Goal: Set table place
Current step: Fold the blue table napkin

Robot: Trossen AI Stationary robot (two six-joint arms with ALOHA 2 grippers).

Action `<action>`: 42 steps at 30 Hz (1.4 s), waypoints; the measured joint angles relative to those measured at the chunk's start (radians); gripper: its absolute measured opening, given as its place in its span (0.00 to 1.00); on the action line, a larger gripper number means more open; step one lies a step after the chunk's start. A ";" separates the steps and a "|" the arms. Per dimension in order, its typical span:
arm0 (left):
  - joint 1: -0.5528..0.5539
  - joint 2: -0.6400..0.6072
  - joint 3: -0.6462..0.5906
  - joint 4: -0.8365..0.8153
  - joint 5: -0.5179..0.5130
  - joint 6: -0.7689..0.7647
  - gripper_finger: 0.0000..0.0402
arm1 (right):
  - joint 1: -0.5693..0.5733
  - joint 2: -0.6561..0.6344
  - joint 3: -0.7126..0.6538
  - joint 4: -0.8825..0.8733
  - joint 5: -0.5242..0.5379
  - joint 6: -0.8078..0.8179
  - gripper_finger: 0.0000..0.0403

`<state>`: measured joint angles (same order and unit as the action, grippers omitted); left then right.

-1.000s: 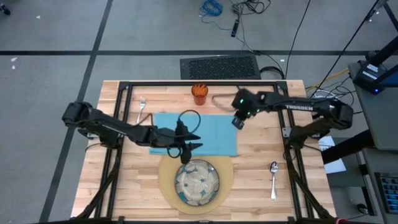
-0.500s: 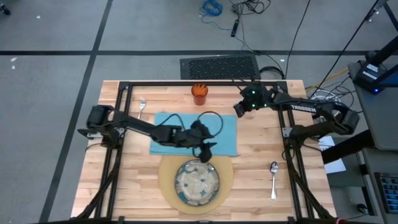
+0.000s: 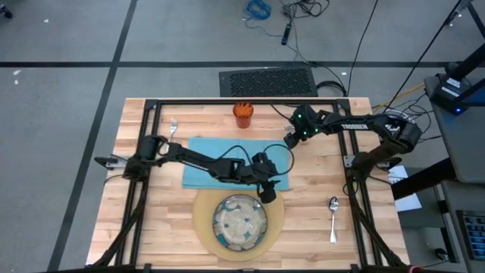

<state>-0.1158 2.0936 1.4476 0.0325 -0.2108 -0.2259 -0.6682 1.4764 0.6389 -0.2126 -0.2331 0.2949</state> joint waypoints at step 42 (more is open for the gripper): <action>0.229 -0.266 -0.138 -1.053 0.007 0.182 0.36 | 0.622 -0.147 0.001 -0.124 0.241 0.351 0.27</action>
<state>0.1129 1.8277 1.3093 -1.0209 -0.2040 -0.0438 -0.0462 1.3293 0.6399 -0.3366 0.0083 0.6455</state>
